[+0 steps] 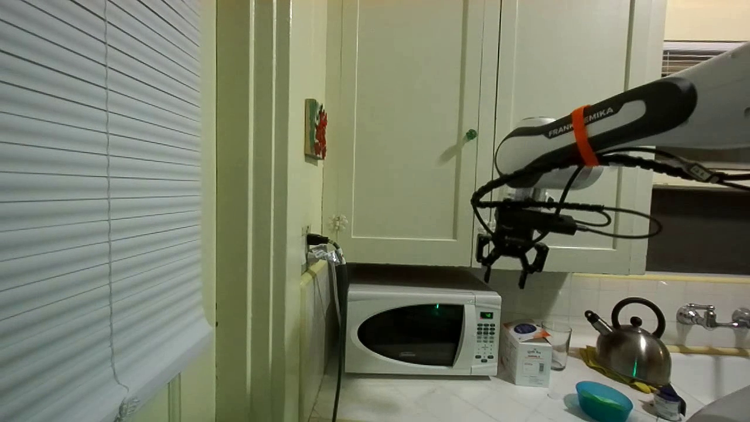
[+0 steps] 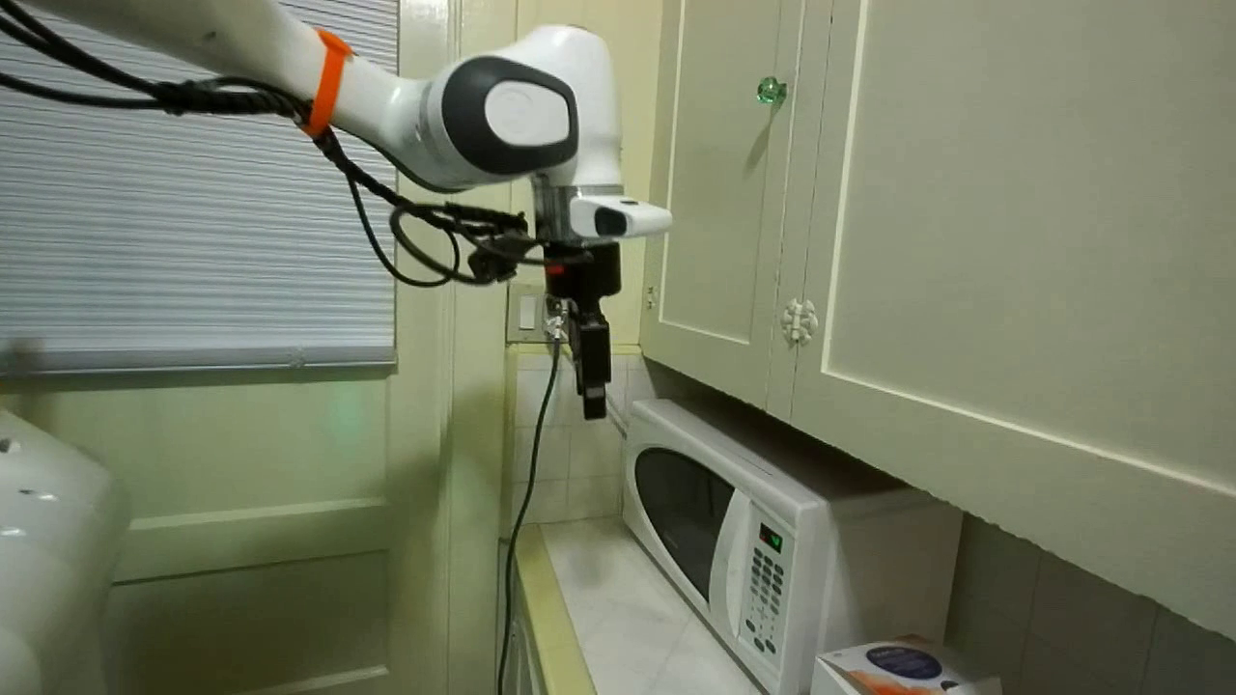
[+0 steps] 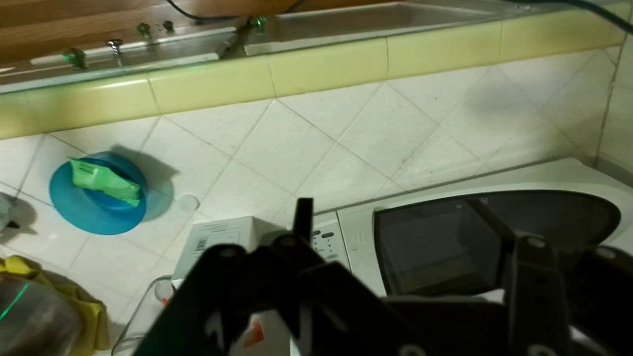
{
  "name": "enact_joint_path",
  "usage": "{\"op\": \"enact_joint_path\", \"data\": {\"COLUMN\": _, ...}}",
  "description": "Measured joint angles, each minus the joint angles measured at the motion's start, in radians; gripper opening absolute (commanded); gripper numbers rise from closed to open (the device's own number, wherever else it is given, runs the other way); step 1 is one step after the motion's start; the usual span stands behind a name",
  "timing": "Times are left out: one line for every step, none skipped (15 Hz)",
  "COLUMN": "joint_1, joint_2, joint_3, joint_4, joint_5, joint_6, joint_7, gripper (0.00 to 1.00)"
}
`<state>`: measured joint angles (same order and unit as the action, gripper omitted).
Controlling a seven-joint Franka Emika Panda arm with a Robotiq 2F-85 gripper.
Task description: Close the microwave door.
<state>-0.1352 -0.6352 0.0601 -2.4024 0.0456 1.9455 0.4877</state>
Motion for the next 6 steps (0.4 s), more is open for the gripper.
{"op": "enact_joint_path", "data": {"joint_1": 0.000, "joint_2": -0.015, "joint_3": 0.000, "joint_4": 0.040, "joint_5": -0.004, "joint_6": -0.082, "joint_7": -0.012, "gripper": 1.00}}
{"op": "enact_joint_path", "data": {"joint_1": 0.000, "joint_2": -0.021, "joint_3": -0.003, "joint_4": 0.087, "joint_5": -0.007, "joint_6": -0.172, "joint_7": -0.032, "gripper": 0.99}}
{"op": "enact_joint_path", "data": {"joint_1": 0.000, "joint_2": -0.020, "joint_3": -0.009, "joint_4": 0.130, "joint_5": -0.011, "joint_6": -0.250, "joint_7": -0.060, "gripper": 1.00}}
{"op": "enact_joint_path", "data": {"joint_1": 0.000, "joint_2": -0.015, "joint_3": -0.018, "joint_4": 0.166, "joint_5": -0.012, "joint_6": -0.303, "joint_7": -0.081, "gripper": 1.00}}
{"op": "enact_joint_path", "data": {"joint_1": 0.000, "joint_2": -0.009, "joint_3": -0.025, "joint_4": 0.186, "joint_5": -0.012, "joint_6": -0.325, "joint_7": -0.093, "gripper": 1.00}}
{"op": "enact_joint_path", "data": {"joint_1": 0.000, "joint_2": -0.003, "joint_3": -0.030, "joint_4": 0.195, "joint_5": -0.013, "joint_6": -0.330, "joint_7": -0.099, "gripper": 1.00}}
